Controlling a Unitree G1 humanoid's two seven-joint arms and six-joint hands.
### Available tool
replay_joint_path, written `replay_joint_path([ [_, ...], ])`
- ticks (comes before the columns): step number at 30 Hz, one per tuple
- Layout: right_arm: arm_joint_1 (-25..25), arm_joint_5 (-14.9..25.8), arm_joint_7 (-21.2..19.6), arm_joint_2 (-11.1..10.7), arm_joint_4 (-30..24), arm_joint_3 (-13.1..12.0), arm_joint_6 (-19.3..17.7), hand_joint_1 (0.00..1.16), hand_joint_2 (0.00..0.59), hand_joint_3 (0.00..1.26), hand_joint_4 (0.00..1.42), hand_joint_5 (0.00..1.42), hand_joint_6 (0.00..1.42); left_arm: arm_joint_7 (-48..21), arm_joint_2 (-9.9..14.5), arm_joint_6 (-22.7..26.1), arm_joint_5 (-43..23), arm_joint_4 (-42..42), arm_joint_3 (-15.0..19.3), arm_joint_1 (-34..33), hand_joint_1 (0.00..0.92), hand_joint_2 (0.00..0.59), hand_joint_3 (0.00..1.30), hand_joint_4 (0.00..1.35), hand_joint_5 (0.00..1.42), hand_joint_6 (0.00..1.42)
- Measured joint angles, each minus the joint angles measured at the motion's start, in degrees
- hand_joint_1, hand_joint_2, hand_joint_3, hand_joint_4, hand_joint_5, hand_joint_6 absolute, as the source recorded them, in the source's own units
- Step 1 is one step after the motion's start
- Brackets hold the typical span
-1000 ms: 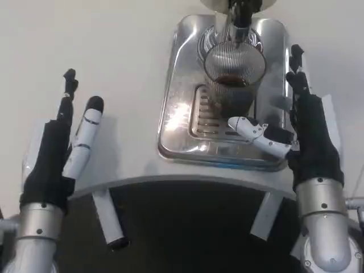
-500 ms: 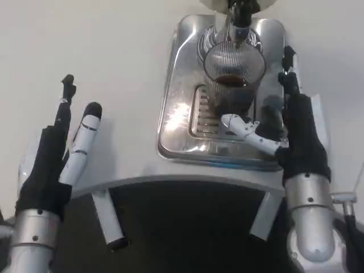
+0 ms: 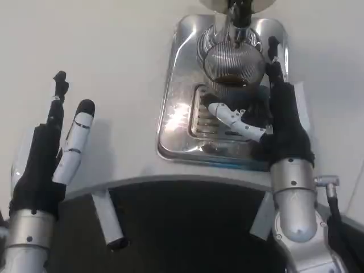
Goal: Grasp the cup under the faucet to collect the drink, then remove the cup.
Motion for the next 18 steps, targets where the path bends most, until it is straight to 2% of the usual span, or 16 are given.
replay_joint_path([
  [5,-0.5,-0.03,-0.01,-0.06,1.51,0.39,-0.23,0.92,0.199,0.02,0.01,0.06,0.21,0.0,-0.23,0.31,-0.04,-0.8,0.13,0.46,0.0,0.292,0.0,0.0,0.0,0.0],
  [8,-1.12,-0.15,-0.07,-0.2,2.17,0.38,-0.23,0.97,0.212,0.07,0.07,0.12,0.28,0.0,-0.47,0.4,-0.04,-1.22,0.19,0.77,0.0,0.292,0.0,0.0,0.0,0.0],
  [10,-1.5,-0.3,-0.27,-0.3,2.52,0.37,-0.23,1.05,0.249,0.13,0.1,0.16,0.36,0.0,-0.55,0.41,-0.04,-1.4,0.21,0.9,0.0,0.292,0.0,0.0,0.0,0.0],
  [12,-2.05,-1.1,-1.55,-0.28,3.25,0.35,-0.23,1.14,0.298,0.22,0.2,0.27,0.46,0.0,-0.59,0.43,-0.03,-1.45,0.21,1.03,0.0,0.292,0.0,0.0,0.0,0.0],
  [13,-2.2,-1.35,-1.91,-0.27,3.53,0.35,-0.23,1.16,0.341,0.28,0.24,0.32,0.51,0.0,-0.62,0.45,-0.03,-1.46,0.22,1.09,0.0,0.292,0.0,0.0,0.0,0.0],
  [16,-3.25,-1.85,-3.17,-0.24,4.42,0.4,-0.23,1.16,0.362,0.41,0.37,0.47,0.68,0.0,-0.7,0.74,-0.03,-1.48,0.23,1.3,0.0,0.292,0.0,0.0,0.0,0.0],
  [18,-3.66,-3.54,-5.5,0.09,5.16,0.73,-0.22,1.16,0.429,0.51,0.47,0.55,0.76,0.0,-0.71,0.81,-0.03,-1.52,0.23,1.4,0.0,0.291,0.0,0.0,0.0,0.0],
])
